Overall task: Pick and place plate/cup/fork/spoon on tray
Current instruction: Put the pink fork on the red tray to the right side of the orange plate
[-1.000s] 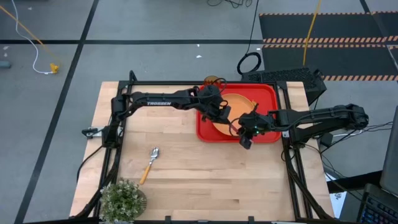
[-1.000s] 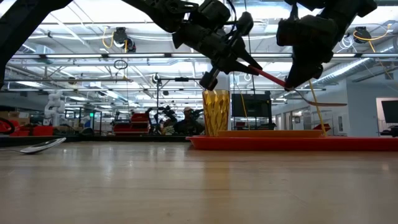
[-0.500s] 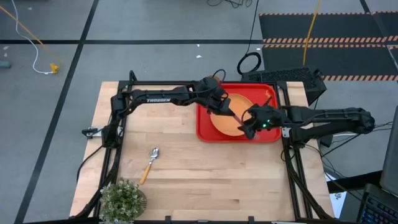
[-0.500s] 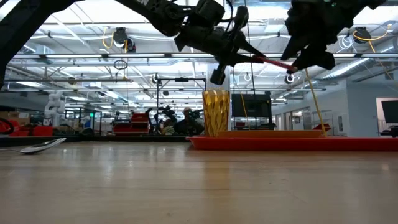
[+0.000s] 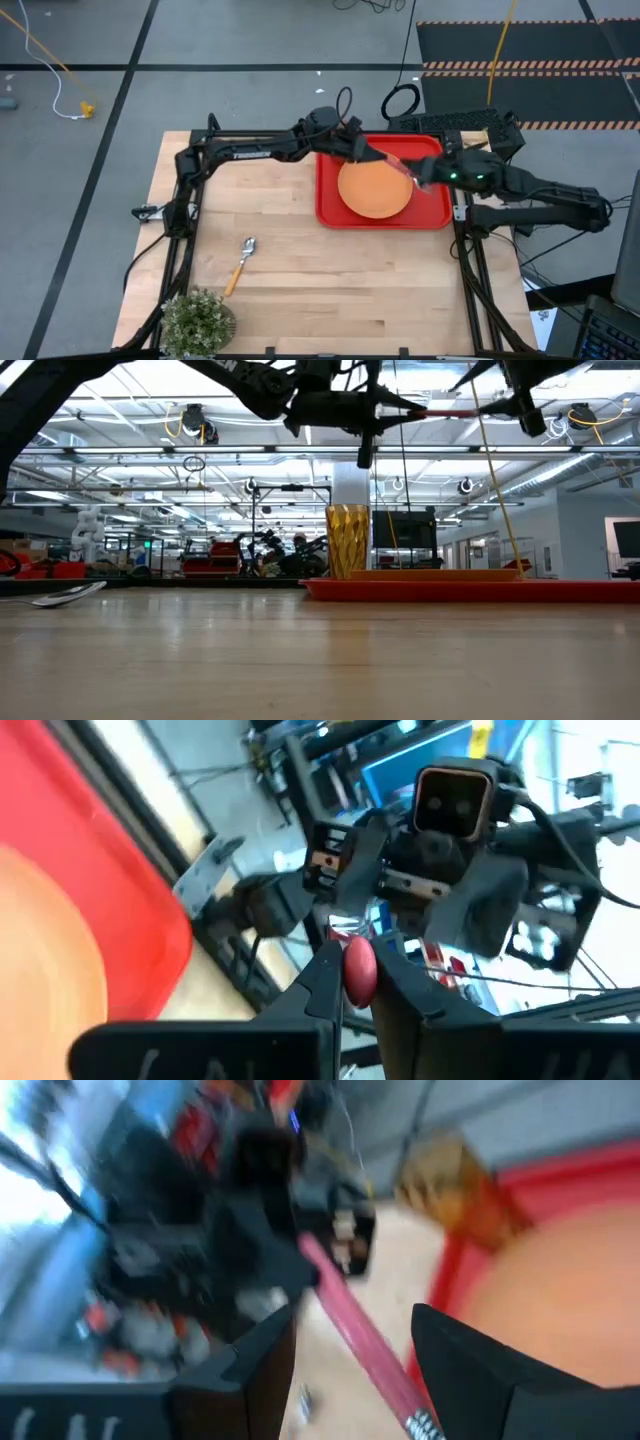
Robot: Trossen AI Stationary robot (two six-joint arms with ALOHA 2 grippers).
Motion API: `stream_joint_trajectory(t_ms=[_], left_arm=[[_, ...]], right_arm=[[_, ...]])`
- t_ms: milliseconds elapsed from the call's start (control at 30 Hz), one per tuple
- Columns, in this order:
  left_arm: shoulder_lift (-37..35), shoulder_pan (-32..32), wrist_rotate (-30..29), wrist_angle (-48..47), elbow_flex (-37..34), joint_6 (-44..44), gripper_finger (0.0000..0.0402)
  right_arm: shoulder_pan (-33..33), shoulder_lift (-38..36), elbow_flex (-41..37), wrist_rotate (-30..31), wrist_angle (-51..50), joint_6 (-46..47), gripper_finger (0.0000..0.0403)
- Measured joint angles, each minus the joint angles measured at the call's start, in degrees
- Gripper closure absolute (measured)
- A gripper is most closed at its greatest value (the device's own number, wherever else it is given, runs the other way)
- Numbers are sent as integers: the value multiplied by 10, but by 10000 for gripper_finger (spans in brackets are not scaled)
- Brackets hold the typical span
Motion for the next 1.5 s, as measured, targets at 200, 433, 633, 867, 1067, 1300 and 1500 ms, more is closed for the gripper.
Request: stream_joint_trajectory(t_ms=[200, 433, 633, 867, 1067, 1300, 1500], left_arm=[[-31, 8, -17, -5, 0, 51, 370], [-79, 19, -101, -12, 0, 138, 370], [-128, 21, -207, -22, 0, 281, 370], [-175, 15, -295, -18, 0, 531, 370], [-197, -5, -303, -15, 1, 738, 370], [-198, -57, -348, 17, 1, 924, 370], [-198, -94, -431, 2, 1, 992, 370]], right_arm=[[-16, -38, 0, 107, 76, -42, 211], [-16, -46, 0, 166, 212, -114, 211], [-16, -29, 0, 224, 245, -33, 211], [-16, 12, 0, 231, 280, 102, 211], [-16, 96, 0, 200, 428, 184, 211], [-16, 202, 0, 198, 643, 267, 211], [-16, 254, 0, 182, 745, 301, 211]])
